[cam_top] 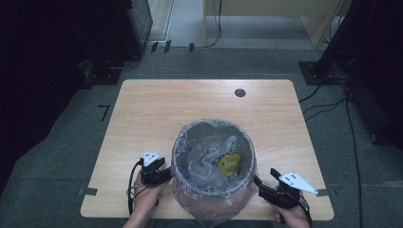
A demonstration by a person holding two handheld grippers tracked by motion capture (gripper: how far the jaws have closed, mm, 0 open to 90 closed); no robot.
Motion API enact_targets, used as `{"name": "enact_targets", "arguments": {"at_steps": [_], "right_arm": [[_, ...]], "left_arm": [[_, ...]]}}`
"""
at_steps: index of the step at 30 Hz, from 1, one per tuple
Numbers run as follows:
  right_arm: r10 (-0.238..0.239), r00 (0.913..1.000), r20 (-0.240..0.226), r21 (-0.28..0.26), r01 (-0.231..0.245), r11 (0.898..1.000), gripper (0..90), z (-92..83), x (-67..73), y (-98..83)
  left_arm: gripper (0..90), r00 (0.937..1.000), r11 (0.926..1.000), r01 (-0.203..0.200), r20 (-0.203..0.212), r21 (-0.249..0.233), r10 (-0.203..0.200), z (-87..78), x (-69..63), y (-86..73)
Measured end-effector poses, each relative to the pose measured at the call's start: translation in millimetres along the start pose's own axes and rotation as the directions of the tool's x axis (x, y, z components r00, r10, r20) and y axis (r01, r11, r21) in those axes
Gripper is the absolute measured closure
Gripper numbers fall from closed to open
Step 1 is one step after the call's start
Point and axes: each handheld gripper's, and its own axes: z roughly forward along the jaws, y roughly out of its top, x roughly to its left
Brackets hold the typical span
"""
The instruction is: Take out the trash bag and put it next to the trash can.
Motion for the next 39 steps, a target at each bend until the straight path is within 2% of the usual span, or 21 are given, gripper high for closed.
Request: {"name": "enact_targets", "arguments": {"at_steps": [2,4,5,10,11,15,16,17,18,19,21,24,27,29,31,32,35,36,37,38,39], "right_arm": [[-0.044,0.9986,0.027,0.045,0.043,0.998,29.4,8.6,8.4,-2.1],[-0.101,0.9937,0.047,0.085,0.097,0.992,33.5,15.4,16.0,-4.7],[-0.126,0.9904,0.057,0.103,0.12,0.987,36.2,18.0,19.5,-6.1],[-0.158,0.986,0.055,0.144,0.148,0.978,50.9,23.4,25.3,-9.8],[-0.163,0.9852,0.053,0.162,0.152,0.975,61.1,25.0,25.9,-10.7],[-0.165,0.9856,0.037,0.176,0.156,0.972,79.2,26.2,26.3,-10.9],[-0.165,0.9856,0.037,0.176,0.156,0.972,79.2,26.2,26.3,-10.9],[-0.173,0.9842,0.037,0.174,0.164,0.971,87.4,26.7,27.2,-10.9],[-0.174,0.984,0.04,0.174,0.165,0.971,90.0,26.7,27.6,-10.9],[-0.174,0.984,0.04,0.174,0.165,0.971,90.0,26.7,27.6,-10.9],[-0.144,0.9894,0.019,0.14,0.14,0.98,90.0,23.1,26.5,-7.5],[-0.101,0.9949,0.011,0.087,0.099,0.991,90.0,16.4,23.2,-0.5],[-0.073,0.9972,0.012,0.02,0.073,0.997,90.0,7.4,22.1,6.5],[-0.071,0.9974,0.014,-0.031,0.072,0.997,90.0,-0.9,23.1,13.1],[-0.042,0.9991,-0.009,-0.079,0.041,0.996,90.0,-10.2,24.9,21.3],[-0.033,0.9992,-0.024,-0.1,0.03,0.995,90.0,-14.6,26.5,25.3],[-0.03,0.9977,-0.061,-0.143,0.021,0.99,90.0,-25.0,34.9,36.4],[-0.03,0.9977,-0.061,-0.143,0.021,0.99,90.0,-25.0,34.9,36.4],[-0.039,0.9969,-0.068,-0.172,0.027,0.985,90.0,-31.3,40.5,43.5],[-0.036,0.9969,-0.07,-0.186,0.023,0.982,90.0,-34.7,42.5,47.4],[-0.033,0.9972,-0.067,-0.203,0.019,0.979,90.0,-38.3,43.4,51.6]], "left_arm": [[41.4,0.9945,0.9962,-0.084,-0.062,0.023,0.085,4.2,-5.8,-2.4],[46.7,0.9909,0.994,-0.106,-0.08,0.024,0.108,5.2,-7.2,-3.6],[50.2,0.9858,0.9913,-0.129,-0.105,0.026,0.131,5.0,-7.4,-4.0],[69.3,0.9866,0.9914,-0.13,-0.097,0.014,0.131,2.8,-2.1,-5.0],[73.4,0.9868,0.991,-0.134,-0.091,0.007,0.134,1.9,1.1,-5.7],[87.6,0.9885,0.9899,-0.141,-0.052,0.016,0.142,-0.2,4.1,-6.1],[90.0,0.9885,0.9899,-0.141,-0.052,0.016,0.142,-0.2,4.1,-6.1],[90.0,0.9918,0.992,-0.125,-0.023,0.02,0.125,-0.8,5.0,-5.9],[90.0,0.994,0.9939,-0.109,0.008,0.017,0.109,-1.6,6.0,-5.6],[90.0,0.994,0.9939,-0.109,0.008,0.017,0.109,-1.6,6.0,-5.6],[90.0,0.9952,0.9963,-0.083,0.05,-0.025,0.084,-9.1,6.2,-1.0],[90.0,0.9942,0.9946,-0.072,0.074,-0.075,0.078,-18.0,5.7,4.7],[90.0,0.9891,0.9833,-0.093,0.098,-0.156,0.109,-41.2,5.4,17.1],[90.0,0.9882,0.9802,-0.093,0.104,-0.175,0.112,-47.6,6.3,20.4],[90.0,0.9873,0.9705,-0.071,0.122,-0.23,0.102,-65.5,9.5,29.3],[90.0,0.9873,0.9705,-0.071,0.122,-0.23,0.102,-65.5,9.5,29.3],[90.0,0.9858,0.9592,-0.027,0.152,-0.281,0.072,-85.5,14.3,39.5],[90.0,0.9858,0.9592,-0.027,0.152,-0.281,0.072,-85.5,14.3,39.5],[90.0,0.9826,0.9523,-0.007,0.175,-0.305,0.063,-95.3,15.3,45.6],[90.0,0.9826,0.9523,-0.007,0.175,-0.305,0.063,-95.3,15.3,45.6],[90.0,0.9793,0.9441,-0.002,0.191,-0.33,0.069,-105.6,13.8,52.0]]}}
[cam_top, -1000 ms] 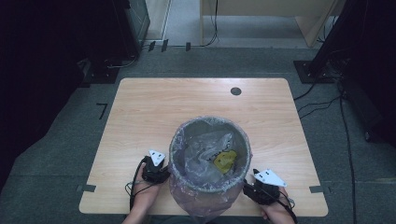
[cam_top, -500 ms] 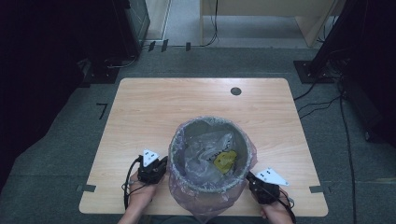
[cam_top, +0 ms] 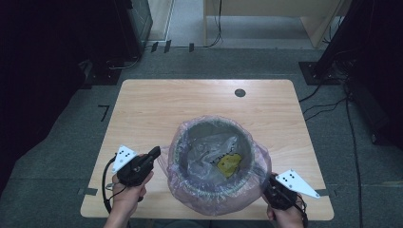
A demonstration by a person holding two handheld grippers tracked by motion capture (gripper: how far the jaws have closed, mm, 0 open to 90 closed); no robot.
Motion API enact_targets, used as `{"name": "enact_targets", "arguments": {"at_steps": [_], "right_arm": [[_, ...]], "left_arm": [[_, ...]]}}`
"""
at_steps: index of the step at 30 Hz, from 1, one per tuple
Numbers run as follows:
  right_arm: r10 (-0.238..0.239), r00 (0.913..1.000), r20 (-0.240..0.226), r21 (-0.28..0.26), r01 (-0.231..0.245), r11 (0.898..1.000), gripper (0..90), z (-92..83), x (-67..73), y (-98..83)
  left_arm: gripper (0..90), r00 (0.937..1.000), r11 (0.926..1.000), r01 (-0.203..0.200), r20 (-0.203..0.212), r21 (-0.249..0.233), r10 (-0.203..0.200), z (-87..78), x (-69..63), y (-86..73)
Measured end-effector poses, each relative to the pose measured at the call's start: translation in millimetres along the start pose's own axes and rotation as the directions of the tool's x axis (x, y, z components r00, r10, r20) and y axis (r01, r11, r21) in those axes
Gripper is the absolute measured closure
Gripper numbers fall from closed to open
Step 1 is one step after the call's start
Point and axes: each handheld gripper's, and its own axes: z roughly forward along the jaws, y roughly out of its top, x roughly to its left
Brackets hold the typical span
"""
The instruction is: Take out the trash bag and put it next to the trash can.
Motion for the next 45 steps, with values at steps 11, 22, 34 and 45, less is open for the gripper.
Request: {"name": "enact_targets", "arguments": {"at_steps": [11,22,34,45], "right_arm": [[0.018,0.9998,0.0,-0.117,-0.018,0.993,90.0,-15.5,-1.0,55.6],[-0.07,0.9932,-0.094,-0.186,0.051,0.981,90.0,14.1,39.9,127.4],[-0.106,0.9891,-0.102,-0.263,0.076,0.962,78.5,11.0,46.9,145.0],[-0.118,0.9893,-0.086,-0.224,0.096,0.97,37.2,-13.5,28.8,119.6]], "left_arm": [[90.0,0.9943,0.9935,-0.018,0.102,-0.113,0.029,-18.3,-27.4,49.1],[90.0,0.9729,0.9802,-0.119,0.179,-0.158,0.147,16.7,-94.8,97.3],[79.7,0.9767,0.9427,-0.028,0.191,-0.332,0.097,-3.4,-70.9,93.3],[49.2,0.9811,0.9301,0.005,0.182,-0.367,0.066,-34.3,-35.6,77.2]]}}
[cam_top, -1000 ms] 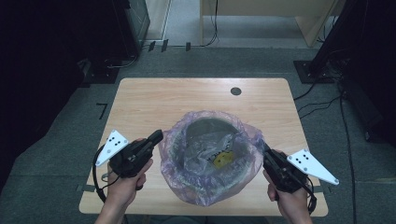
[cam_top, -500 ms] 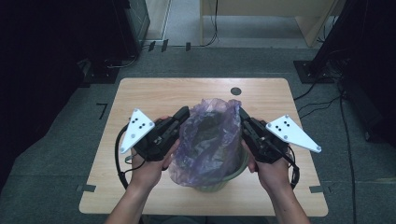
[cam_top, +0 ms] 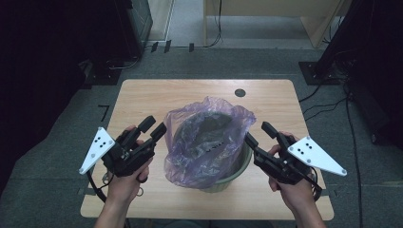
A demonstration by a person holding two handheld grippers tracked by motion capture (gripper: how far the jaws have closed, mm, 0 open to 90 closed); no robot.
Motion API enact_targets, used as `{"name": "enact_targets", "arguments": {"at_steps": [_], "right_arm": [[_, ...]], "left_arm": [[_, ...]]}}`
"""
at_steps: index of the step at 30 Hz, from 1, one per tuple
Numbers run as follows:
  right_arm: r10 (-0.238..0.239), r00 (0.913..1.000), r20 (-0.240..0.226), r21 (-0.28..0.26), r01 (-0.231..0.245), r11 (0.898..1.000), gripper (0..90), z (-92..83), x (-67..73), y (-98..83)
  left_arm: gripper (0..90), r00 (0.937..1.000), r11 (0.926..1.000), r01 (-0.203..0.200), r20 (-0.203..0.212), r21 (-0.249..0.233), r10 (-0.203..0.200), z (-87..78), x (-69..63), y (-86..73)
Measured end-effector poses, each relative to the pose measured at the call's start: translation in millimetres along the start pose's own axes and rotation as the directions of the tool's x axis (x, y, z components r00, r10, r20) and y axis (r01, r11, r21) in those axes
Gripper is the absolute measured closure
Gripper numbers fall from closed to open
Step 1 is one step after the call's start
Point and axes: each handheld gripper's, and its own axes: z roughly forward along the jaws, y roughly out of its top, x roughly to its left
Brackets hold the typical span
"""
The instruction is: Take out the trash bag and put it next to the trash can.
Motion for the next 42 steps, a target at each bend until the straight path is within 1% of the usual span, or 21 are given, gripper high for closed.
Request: {"name": "enact_targets", "arguments": {"at_steps": [4,7,8,9,10,12,13,15,16,17,18,19,20,22,23,25,28,30,33,37,42], "right_arm": [[0.006,0.9999,0.014,-0.002,-0.006,1.0,34.1,-11.9,-4.6,-11.4],[0.016,0.9995,0.027,0.01,-0.016,1.0,34.0,-17.0,-10.9,-18.9],[0.021,0.9993,0.031,0.014,-0.022,1.0,33.9,-18.0,-13.7,-21.6],[0.028,0.999,0.034,0.018,-0.029,0.999,33.9,-19.0,-16.5,-24.4],[0.035,0.9986,0.04,0.023,-0.036,0.999,33.8,-19.6,-19.0,-27.3],[0.044,0.9978,0.05,0.031,-0.046,0.998,33.8,-20.7,-23.8,-33.3],[0.044,0.9978,0.05,0.031,-0.046,0.998,33.8,-20.7,-23.8,-33.3],[0.055,0.9962,0.068,0.054,-0.059,0.997,33.9,-19.2,-28.7,-43.2],[0.058,0.9957,0.073,0.067,-0.063,0.996,33.9,-17.8,-28.9,-46.6],[0.052,0.9958,0.075,0.079,-0.058,0.995,33.9,-15.6,-28.8,-49.9],[0.046,0.996,0.076,0.095,-0.054,0.994,33.8,-13.3,-27.7,-53.2],[0.046,0.996,0.076,0.095,-0.054,0.994,33.8,-13.3,-27.7,-53.2],[0.031,0.997,0.071,0.12,-0.039,0.992,33.7,-8.1,-24.1,-58.8],[0.022,0.9983,0.055,0.135,-0.03,0.99,33.5,-3.7,-18.8,-62.3],[0.017,0.9988,0.045,0.139,-0.023,0.99,33.4,-1.7,-15.9,-63.4],[0.01,0.9996,0.027,0.144,-0.014,0.989,33.3,2.2,-10.0,-64.9],[-0.011,0.9999,0.002,0.155,0.01,0.988,33.0,7.9,-1.3,-66.1],[-0.022,0.9997,-0.009,0.16,0.023,0.987,32.8,10.7,3.7,-66.1],[-0.028,0.9994,-0.019,0.16,0.031,0.987,32.6,14.3,8.8,-64.4],[-0.036,0.9989,-0.031,0.161,0.04,0.986,32.6,17.8,14.8,-60.8],[-0.042,0.9985,-0.035,0.164,0.048,0.985,32.6,20.0,18.8,-58.6]], "left_arm": [[48.5,0.999,1.0,0.002,-0.045,0.001,-0.002,-13.6,13.5,-13.9],[48.7,0.9941,0.9985,0.055,-0.094,0.009,-0.054,-17.9,30.3,-26.9],[48.9,0.9941,0.9985,0.055,-0.094,0.009,-0.054,-17.9,30.3,-26.9],[49.3,0.9904,0.9972,0.073,-0.119,0.013,-0.071,-18.3,36.3,-32.3],[49.6,0.9815,0.995,0.092,-0.172,0.038,-0.084,-15.4,47.2,-45.6],[50.0,0.9721,0.9911,0.108,-0.217,0.078,-0.089,-9.3,56.6,-61.3],[50.3,0.9721,0.9911,0.108,-0.217,0.078,-0.089,-9.3,56.6,-61.3],[50.7,0.9617,0.9815,0.134,-0.257,0.137,-0.096,2.0,65.3,-85.6],[50.8,0.9617,0.9815,0.134,-0.257,0.137,-0.096,2.0,65.3,-85.6],[50.8,0.9602,0.9769,0.143,-0.261,0.158,-0.098,6.3,66.4,-92.3],[50.8,0.9628,0.9702,0.139,-0.257,0.199,-0.085,13.4,65.0,-101.6],[50.8,0.9628,0.9702,0.139,-0.257,0.199,-0.085,13.4,65.0,-101.6],[50.8,0.9657,0.9686,0.133,-0.247,0.21,-0.079,15.7,62.8,-103.6],[50.4,0.9765,0.9724,0.108,-0.206,0.207,-0.065,18.8,52.3,-100.9],[49.9,0.9765,0.9724,0.108,-0.206,0.207,-0.065,18.8,52.3,-100.9],[49.0,0.986,0.98,0.082,-0.158,0.181,-0.053,18.0,42.3,-92.2],[47.4,0.9913,0.9825,0.066,-0.124,0.174,-0.044,16.5,36.7,-87.0],[46.6,0.9972,0.9855,0.041,-0.068,0.165,-0.03,14.2,28.5,-81.1],[45.6,0.9996,0.9861,0.025,-0.013,0.164,-0.023,13.6,19.2,-76.4],[41.9,0.998,0.9856,0.004,0.062,0.169,-0.014,13.9,7.2,-71.0],[34.5,0.9941,0.9834,-0.029,0.108,0.179,0.009,14.1,-0.5,-69.0]]}}
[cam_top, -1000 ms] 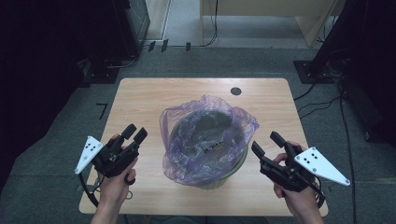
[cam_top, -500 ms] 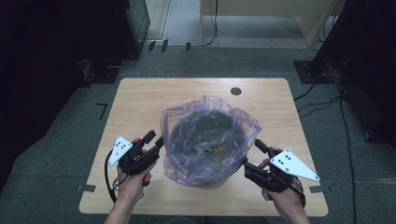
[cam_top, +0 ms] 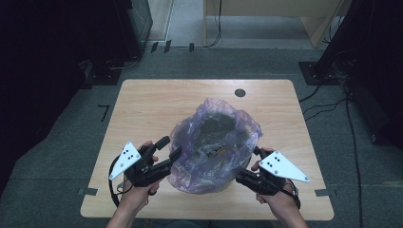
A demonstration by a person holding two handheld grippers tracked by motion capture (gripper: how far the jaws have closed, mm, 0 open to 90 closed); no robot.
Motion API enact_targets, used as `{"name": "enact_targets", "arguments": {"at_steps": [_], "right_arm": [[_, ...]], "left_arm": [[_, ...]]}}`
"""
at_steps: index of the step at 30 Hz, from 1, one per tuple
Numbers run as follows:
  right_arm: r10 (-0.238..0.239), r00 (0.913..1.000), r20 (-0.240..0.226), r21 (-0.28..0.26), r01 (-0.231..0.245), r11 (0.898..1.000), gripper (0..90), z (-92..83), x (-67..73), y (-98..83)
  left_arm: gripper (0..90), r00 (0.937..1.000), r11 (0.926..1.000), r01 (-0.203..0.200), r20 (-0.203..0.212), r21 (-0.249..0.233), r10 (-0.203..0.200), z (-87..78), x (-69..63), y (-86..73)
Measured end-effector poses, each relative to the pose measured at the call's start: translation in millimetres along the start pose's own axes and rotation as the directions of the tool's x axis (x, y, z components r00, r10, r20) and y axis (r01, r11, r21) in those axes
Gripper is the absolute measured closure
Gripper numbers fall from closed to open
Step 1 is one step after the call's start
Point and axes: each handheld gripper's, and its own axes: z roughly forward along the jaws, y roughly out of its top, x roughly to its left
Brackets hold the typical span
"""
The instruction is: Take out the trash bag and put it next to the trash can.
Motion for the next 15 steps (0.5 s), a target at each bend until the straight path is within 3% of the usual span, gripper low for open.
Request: {"name": "enact_targets", "arguments": {"at_steps": [4,6,10,15], "right_arm": [[0.012,0.9999,0.0,-0.004,-0.012,1.0,32.6,-0.6,-0.1,0.9],[0.019,0.9998,0.004,-0.012,-0.019,1.0,32.6,-3.4,-2.3,0.4],[0.028,0.9995,0.014,-0.013,-0.028,1.0,32.6,-5.9,-6.4,-0.7],[0.039,0.9992,0.008,-0.014,-0.039,0.999,32.6,-8.2,-9.0,-2.1]], "left_arm": [[32.3,0.9988,0.9997,-0.025,0.042,0.007,0.025,-4.6,-2.5,-1.4],[32.3,0.9942,0.9985,-0.054,0.092,-0.008,0.055,-13.8,-3.2,-1.5],[32.7,0.9948,0.9979,-0.057,0.082,-0.032,0.059,-23.7,0.1,0.4],[33.2,0.9937,0.9973,-0.073,0.084,-0.01,0.074,-25.2,0.7,-0.6]]}}
